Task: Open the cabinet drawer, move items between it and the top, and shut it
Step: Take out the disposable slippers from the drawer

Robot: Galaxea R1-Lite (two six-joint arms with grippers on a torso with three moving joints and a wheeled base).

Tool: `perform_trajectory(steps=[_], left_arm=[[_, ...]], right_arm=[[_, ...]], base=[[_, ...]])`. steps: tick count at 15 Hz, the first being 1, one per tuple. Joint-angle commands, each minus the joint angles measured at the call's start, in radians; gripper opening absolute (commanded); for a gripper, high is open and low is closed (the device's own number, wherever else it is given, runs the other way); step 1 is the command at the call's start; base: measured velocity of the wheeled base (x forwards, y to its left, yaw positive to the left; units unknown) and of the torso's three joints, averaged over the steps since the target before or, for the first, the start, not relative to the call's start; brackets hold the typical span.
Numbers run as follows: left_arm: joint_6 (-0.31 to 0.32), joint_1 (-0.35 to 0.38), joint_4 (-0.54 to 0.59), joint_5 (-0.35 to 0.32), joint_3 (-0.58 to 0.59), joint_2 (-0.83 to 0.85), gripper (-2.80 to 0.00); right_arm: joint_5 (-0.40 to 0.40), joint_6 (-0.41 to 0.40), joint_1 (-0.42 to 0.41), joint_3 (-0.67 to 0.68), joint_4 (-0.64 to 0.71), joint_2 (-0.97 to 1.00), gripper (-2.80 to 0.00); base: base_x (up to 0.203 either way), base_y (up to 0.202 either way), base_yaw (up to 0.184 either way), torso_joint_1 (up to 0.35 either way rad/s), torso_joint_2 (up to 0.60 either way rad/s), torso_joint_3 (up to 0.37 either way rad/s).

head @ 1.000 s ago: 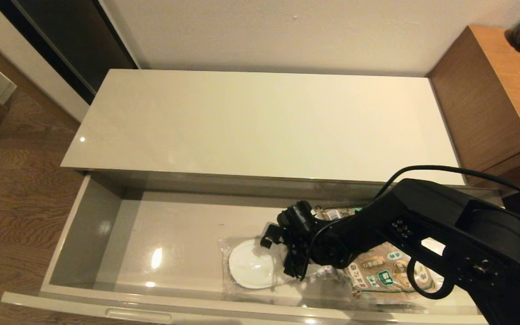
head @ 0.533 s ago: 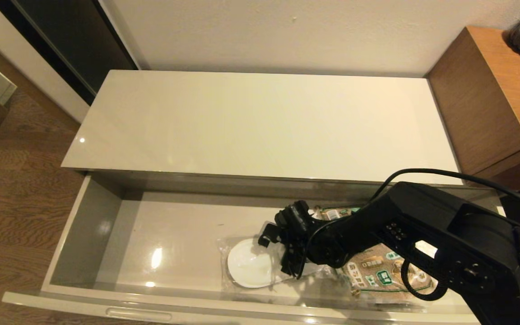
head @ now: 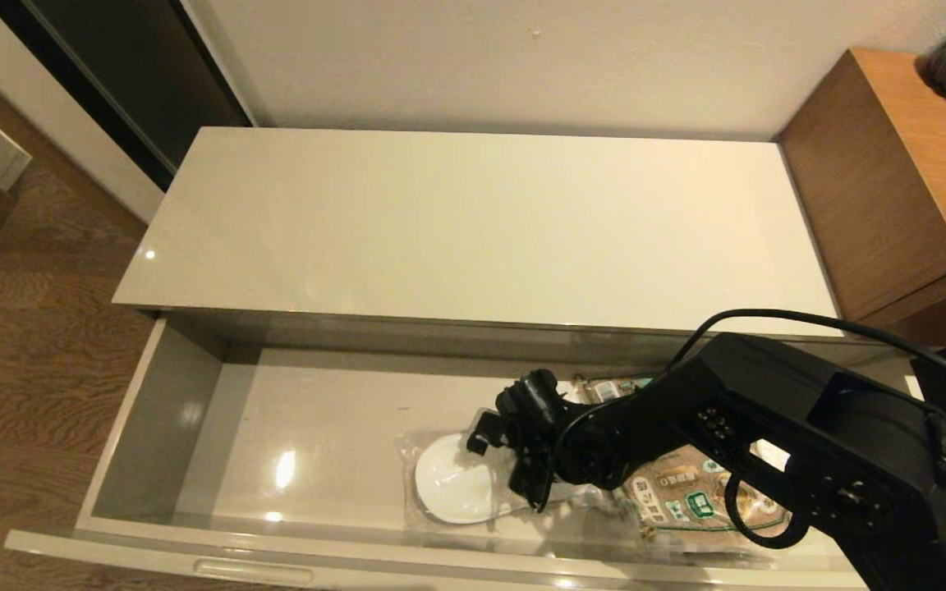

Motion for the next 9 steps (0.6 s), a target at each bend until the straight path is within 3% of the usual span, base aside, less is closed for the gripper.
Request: perform_trajectory(steps=[1, 9], left_arm=[[0.000, -0.001, 0.000, 0.000, 0.000, 0.002, -2.80], [0.000, -0.001, 0.000, 0.000, 0.000, 0.002, -2.80]], right_arm=[[-0.005, -0.004, -0.005, -0.001, 0.007, 0.007, -2.80], [-0.011, -0.005, -0.053, -0.033, 0.068, -0.054, -2.80]], base=[[0.000, 0.000, 0.000, 0.000, 0.00, 0.000], [0.000, 0.000, 0.000, 0.000, 0.00, 0.000]])
